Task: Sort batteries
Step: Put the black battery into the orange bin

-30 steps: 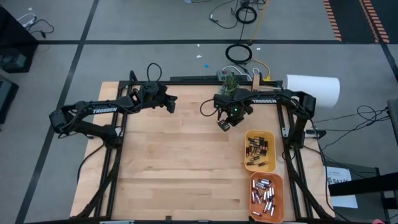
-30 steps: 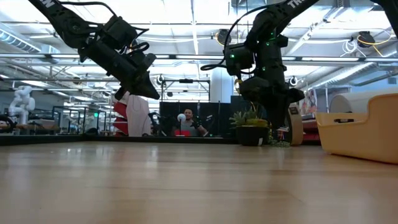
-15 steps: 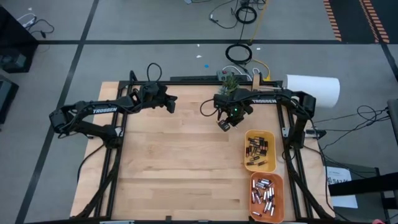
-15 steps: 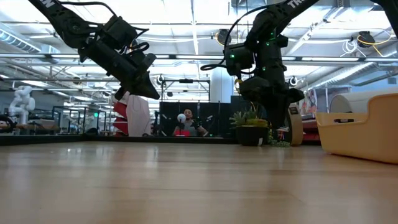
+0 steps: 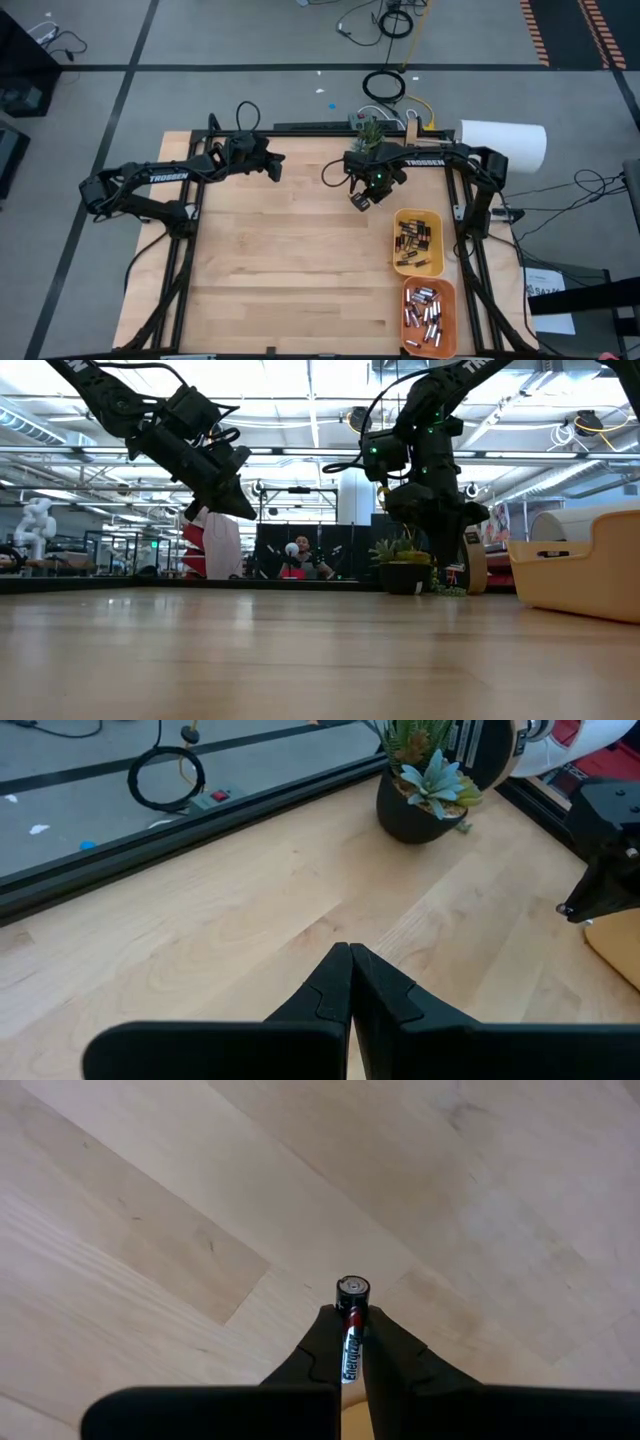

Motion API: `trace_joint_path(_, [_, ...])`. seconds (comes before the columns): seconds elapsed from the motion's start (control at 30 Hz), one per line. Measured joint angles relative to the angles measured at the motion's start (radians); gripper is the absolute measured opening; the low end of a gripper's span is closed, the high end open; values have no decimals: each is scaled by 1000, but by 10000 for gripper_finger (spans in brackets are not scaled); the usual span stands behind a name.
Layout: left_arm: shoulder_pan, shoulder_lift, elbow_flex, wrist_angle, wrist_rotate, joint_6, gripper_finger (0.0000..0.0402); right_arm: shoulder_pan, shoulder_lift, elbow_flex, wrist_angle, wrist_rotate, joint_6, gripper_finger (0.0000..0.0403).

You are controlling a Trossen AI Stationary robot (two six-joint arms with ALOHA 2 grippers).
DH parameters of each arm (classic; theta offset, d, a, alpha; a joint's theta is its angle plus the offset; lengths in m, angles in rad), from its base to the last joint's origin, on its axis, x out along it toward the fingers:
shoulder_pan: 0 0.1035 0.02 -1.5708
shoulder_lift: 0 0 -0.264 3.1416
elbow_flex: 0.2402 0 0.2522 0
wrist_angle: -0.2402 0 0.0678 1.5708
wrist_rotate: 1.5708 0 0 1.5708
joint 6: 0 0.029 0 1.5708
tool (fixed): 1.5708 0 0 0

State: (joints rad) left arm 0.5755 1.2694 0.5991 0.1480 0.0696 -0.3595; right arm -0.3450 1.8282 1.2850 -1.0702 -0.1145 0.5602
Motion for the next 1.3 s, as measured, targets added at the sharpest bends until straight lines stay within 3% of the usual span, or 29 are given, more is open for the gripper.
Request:
trace_joint_path(0.97, [0, 0, 0, 0, 0, 10, 11, 106, -3, 0, 16, -86, 83, 6])
trace_joint_path(1.3, [0, 0, 0, 0, 0, 10, 11, 193, -3, 0, 77, -93, -1, 6])
